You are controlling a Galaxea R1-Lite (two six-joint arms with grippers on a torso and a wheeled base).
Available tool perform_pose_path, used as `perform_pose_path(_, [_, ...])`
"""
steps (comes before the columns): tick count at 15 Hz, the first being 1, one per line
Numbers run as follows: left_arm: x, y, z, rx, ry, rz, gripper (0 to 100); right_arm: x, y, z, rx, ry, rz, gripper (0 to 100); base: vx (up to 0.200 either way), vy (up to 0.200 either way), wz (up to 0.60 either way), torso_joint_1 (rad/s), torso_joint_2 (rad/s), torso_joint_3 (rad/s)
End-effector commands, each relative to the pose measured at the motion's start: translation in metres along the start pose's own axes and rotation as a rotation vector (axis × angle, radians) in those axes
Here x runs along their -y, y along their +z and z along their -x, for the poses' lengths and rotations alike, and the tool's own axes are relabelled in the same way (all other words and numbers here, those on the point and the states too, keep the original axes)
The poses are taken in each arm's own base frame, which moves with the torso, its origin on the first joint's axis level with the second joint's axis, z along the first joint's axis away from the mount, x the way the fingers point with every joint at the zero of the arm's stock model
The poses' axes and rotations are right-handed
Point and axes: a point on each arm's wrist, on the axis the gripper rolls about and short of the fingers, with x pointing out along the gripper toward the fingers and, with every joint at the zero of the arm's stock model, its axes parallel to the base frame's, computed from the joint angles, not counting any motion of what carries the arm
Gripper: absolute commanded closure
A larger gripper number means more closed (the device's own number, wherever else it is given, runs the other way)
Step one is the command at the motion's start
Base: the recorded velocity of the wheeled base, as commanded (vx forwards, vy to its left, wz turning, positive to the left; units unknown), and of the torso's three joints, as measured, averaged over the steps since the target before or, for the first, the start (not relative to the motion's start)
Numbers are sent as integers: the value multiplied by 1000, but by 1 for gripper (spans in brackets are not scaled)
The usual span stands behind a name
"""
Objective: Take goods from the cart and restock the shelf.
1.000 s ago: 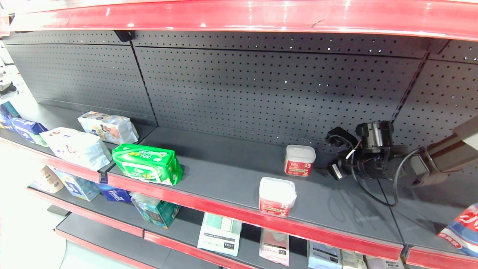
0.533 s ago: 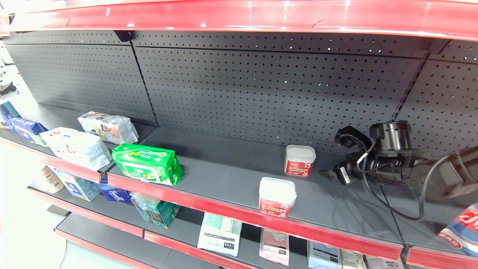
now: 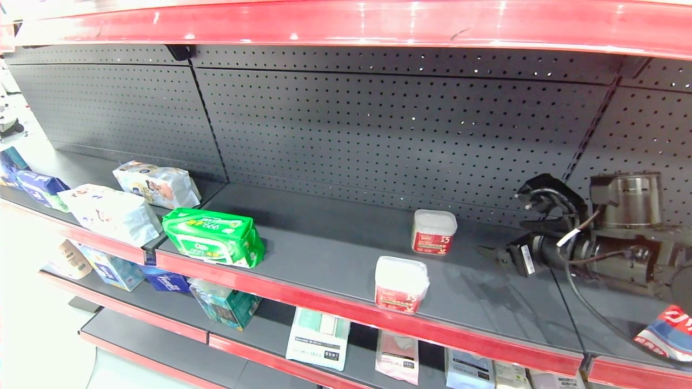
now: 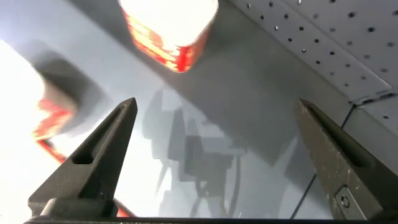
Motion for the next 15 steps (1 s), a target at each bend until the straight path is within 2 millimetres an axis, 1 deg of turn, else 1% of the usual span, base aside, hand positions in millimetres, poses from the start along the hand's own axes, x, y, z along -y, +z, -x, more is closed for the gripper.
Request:
perform_pose_path(1, [0,0,0,-1,-1,0,0,-6,1,32,65,8,4,0,0,0,0,0,0,0])
perform_pose_path(2, [0,0,0,-1,-1,0,0,-9,-3,35,58,17,7,0,0,0,0,0,0,0])
perform_pose_path(4, [0,0,0,-1,1,0,0,-10,-4,34,52,21,5,0,0,0,0,0,0,0])
perform_pose_path(7, [0,0,0,0,-1,0,0,-18,1,24,111,42,-34,0,0,0,0,0,0,0])
perform_pose_path(8, [0,0,0,-1,-1,0,0,-21,2,18,105,54,-48,0,0,0,0,0,0,0])
perform_pose_path(10, [0,0,0,0,1,0,0,-29,3,7,87,85,-63,0,0,0,0,0,0,0])
perform_pose_path(11, [0,0,0,0,1,0,0,-38,7,-1,80,120,-100,0,0,0,0,0,0,0])
perform_pose_path(12, [0,0,0,0,1,0,0,-50,19,-16,87,158,-184,0,0,0,0,0,0,0])
perform_pose_path(13, [0,0,0,0,-1,0,0,-55,25,-27,88,170,-215,0,0,0,0,0,0,0])
perform_pose_path(15, [0,0,0,0,1,0,0,-62,29,-50,73,181,-219,0,0,0,0,0,0,0])
